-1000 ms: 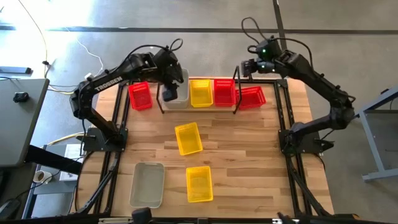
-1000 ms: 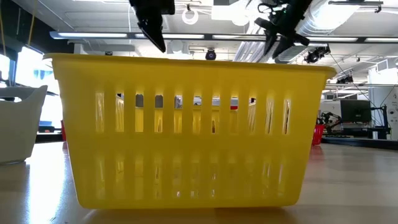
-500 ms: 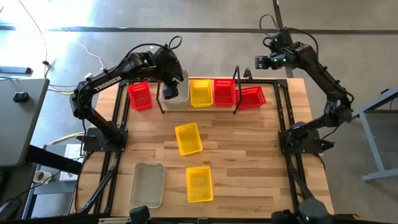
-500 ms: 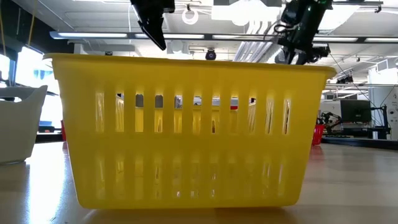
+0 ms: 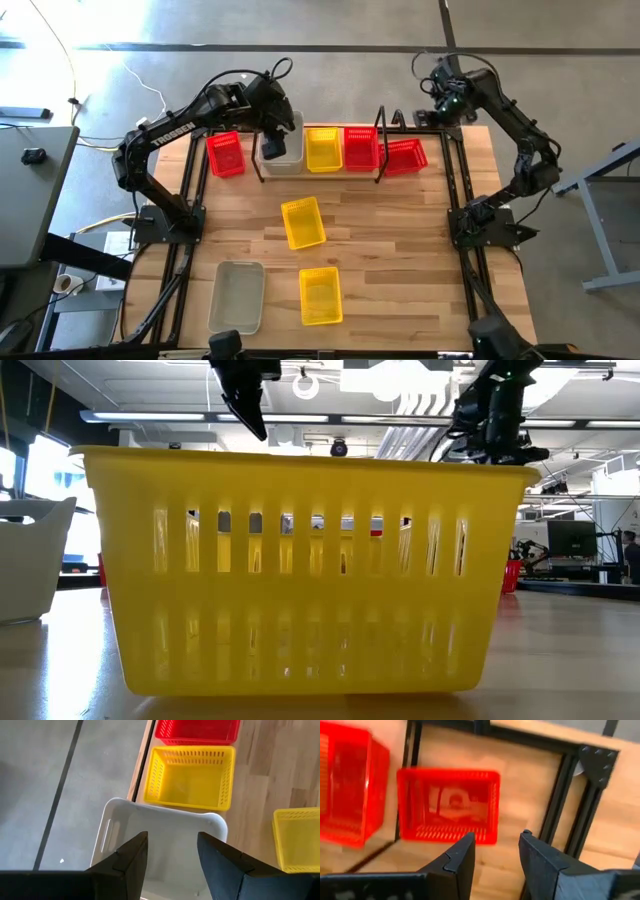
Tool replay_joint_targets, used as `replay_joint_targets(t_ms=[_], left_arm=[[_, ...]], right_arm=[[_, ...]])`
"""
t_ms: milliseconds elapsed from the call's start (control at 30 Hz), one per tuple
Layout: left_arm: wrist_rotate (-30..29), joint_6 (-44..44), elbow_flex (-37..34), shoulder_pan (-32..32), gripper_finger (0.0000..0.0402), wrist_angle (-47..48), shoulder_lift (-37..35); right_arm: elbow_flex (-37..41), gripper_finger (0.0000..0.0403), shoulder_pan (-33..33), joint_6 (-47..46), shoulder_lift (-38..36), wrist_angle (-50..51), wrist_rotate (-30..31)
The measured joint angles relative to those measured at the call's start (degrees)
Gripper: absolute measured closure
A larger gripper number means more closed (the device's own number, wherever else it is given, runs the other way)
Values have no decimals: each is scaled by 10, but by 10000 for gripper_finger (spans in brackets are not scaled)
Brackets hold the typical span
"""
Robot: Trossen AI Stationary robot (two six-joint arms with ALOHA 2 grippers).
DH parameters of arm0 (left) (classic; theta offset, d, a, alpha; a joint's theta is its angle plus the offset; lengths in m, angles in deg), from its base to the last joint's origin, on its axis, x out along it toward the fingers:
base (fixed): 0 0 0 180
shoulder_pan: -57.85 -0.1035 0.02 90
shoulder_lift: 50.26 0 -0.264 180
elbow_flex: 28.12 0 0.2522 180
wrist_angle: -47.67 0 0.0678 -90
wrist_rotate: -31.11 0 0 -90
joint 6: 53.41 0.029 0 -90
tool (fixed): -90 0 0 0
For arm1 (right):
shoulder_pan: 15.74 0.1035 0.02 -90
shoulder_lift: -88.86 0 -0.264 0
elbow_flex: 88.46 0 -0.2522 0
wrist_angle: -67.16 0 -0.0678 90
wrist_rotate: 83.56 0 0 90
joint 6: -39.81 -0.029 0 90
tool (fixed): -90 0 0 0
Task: Stack baskets on shelf by color
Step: Stack the right red bin on the red bin on the shelf
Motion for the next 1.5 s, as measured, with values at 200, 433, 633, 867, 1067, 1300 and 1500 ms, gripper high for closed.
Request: replay_joint_targets(t_ms=[200,433,633,867,1067,1300,1500], left_arm=[[0,0,0,0,238,0,0],[2,0,0,0,238,0,0],[2,0,0,0,238,0,0],[2,0,0,0,238,0,0],[4,0,0,0,238,0,0],[4,11,0,0,238,0,0],[4,11,0,0,238,0,0]], right_arm=[[0,268,17,38,0,74,-24],[28,268,68,138,-1,104,-22],[54,268,121,193,-1,100,-27],[62,268,177,140,-3,95,-24],[62,268,204,62,-32,94,44],[62,268,172,-10,-59,64,86],[88,268,115,-36,-59,9,72]])
